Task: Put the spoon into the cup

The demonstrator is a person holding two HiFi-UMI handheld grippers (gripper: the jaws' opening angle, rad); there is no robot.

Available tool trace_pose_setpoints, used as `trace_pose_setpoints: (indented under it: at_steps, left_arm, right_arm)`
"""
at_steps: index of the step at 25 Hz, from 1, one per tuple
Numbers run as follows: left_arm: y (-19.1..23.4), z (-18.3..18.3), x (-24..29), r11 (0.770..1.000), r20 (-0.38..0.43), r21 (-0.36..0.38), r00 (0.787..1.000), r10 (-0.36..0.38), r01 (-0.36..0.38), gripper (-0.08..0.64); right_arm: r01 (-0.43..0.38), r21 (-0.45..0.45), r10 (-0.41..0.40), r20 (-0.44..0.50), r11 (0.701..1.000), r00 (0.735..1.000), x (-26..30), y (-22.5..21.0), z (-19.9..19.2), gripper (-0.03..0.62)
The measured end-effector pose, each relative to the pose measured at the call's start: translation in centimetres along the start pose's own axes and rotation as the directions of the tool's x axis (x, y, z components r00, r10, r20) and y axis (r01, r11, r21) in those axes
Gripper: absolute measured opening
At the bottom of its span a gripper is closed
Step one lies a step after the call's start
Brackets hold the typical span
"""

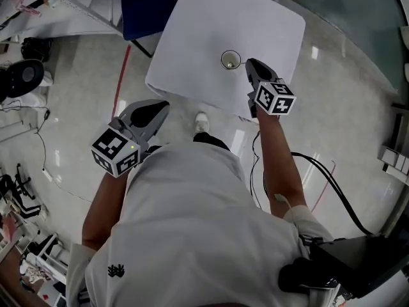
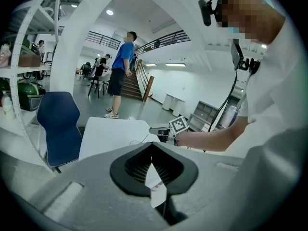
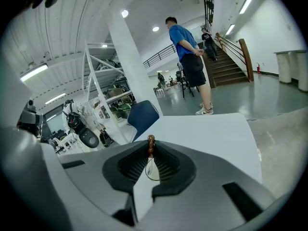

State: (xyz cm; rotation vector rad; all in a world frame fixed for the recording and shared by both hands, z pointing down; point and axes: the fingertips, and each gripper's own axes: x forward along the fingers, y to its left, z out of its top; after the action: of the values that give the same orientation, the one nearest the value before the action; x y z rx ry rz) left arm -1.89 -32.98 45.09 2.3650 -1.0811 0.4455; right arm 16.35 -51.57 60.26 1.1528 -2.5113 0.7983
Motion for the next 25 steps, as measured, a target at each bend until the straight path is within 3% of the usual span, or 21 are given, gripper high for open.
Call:
trace_pose_setpoints:
  at_steps: [15,25]
  left_arm:
    - [2.5,0.1,2.0,0.998,-0.066,-0.018,0.996,0.06,-0.061,0.011]
    - [2.5,-0.3,2.2,0.997,-0.098,-0.022,0.993,0.068,-0.07,0.011]
  right_arm:
    - [-0.018,0.102,0.028,-0.101,0.995,0.995,6.4,-3.7,-5.1,0.043]
    - [-0.005,0.117,0.021,-0.132,0.993,0.991,7.8,-4.7,-6.8,0.044]
